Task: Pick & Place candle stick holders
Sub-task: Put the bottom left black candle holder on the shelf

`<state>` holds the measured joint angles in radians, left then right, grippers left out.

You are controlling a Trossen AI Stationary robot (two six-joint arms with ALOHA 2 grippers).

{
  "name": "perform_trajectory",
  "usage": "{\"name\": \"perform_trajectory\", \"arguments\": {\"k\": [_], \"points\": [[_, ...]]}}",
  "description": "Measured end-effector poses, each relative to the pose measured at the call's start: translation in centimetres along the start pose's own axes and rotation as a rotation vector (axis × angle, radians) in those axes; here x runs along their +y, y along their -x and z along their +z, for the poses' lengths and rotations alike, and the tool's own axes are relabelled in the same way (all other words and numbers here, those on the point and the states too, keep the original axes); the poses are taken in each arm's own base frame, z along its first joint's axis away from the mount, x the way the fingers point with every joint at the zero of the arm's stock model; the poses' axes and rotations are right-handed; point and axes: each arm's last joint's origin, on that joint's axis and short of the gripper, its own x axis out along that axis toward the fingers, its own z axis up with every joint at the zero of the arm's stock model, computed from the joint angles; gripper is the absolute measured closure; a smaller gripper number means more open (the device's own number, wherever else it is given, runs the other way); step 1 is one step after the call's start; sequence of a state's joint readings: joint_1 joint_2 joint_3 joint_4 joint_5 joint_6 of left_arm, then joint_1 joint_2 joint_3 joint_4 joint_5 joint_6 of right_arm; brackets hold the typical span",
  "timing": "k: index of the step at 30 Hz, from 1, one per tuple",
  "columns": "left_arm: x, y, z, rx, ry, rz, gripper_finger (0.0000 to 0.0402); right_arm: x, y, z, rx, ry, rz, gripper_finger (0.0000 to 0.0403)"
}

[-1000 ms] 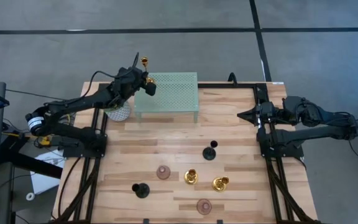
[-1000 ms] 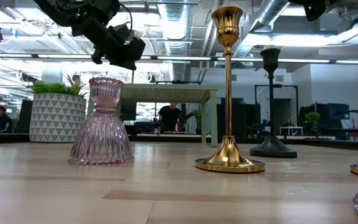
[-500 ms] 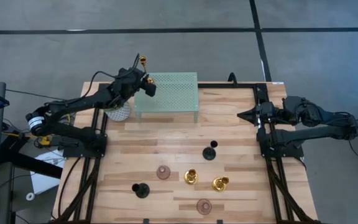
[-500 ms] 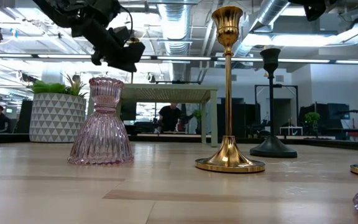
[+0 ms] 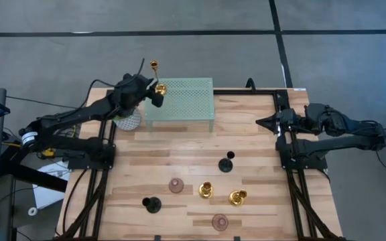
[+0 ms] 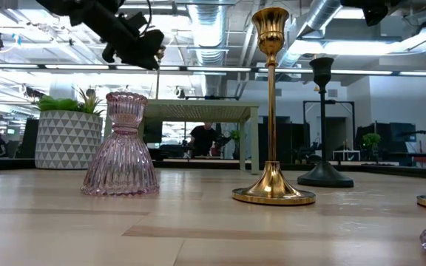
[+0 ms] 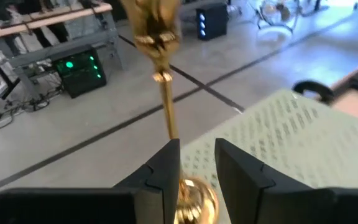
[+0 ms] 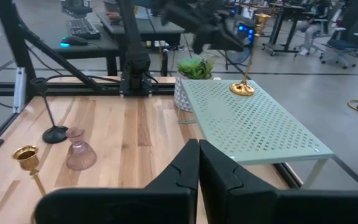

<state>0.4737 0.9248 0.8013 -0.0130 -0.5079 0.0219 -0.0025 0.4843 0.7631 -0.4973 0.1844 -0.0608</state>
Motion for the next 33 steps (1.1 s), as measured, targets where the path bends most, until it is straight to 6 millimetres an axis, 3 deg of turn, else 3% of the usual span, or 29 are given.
{"name": "perform_trajectory", "arguments": {"k": [7, 19, 33], "points": [[-1.3, 1.8, -1.1, 0.114, -0.057, -0.104, 0.0300, 0.0, 0.0, 0.0, -0.004, -0.001, -0.001, 0.0403], [-4.5, 6.7, -1.7, 0.045, -0.176, -0.412, 0.0300, 0.0, 0.0, 0.0, -0.004, -0.044, 0.001, 0.0403], [-3.8, 13.1, -6.2, -0.023, -0.207, -0.810, 0.0300, 0.0, 0.0, 0.0, -0.003, -0.060, 0.001, 0.0403]]}}
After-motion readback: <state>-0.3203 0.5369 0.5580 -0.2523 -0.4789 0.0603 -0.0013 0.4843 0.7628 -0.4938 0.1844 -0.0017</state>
